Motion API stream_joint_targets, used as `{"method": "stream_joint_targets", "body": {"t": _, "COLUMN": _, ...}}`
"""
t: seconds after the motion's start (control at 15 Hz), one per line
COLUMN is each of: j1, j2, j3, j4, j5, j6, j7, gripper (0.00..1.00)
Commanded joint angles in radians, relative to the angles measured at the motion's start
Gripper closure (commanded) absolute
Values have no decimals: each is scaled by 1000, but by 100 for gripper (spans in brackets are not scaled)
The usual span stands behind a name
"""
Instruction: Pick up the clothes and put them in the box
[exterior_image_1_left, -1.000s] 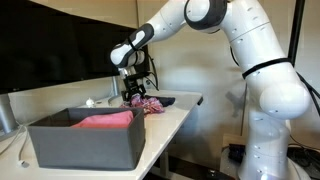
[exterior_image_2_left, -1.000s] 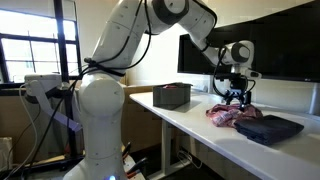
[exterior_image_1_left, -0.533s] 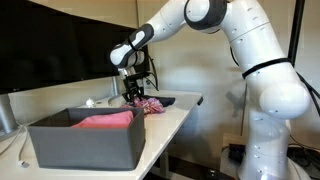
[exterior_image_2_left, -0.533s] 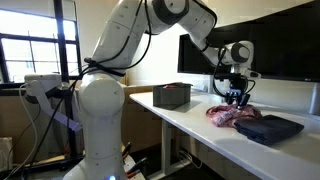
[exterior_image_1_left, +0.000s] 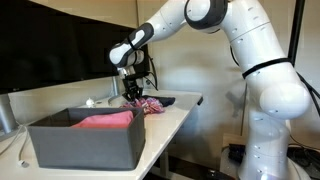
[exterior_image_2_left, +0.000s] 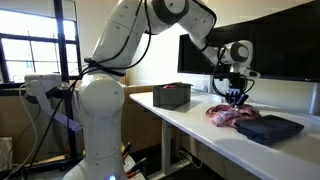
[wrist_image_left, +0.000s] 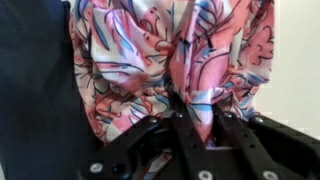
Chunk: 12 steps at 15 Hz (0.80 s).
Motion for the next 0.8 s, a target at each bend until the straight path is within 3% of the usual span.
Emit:
{"method": "stream_joint_targets", "body": {"t": 0.0, "j1": 3, "j2": -19, "j3": 7, "j4": -15, "j5": 27, "j6": -12, "j7": 3, "gripper": 94}}
{"method": "stream_joint_targets", "body": {"t": 0.73, "j1": 44, "j2": -159, "j3": 26, "j4": 7, "j5": 52, "j6": -92, "j7": 68, "gripper": 92}}
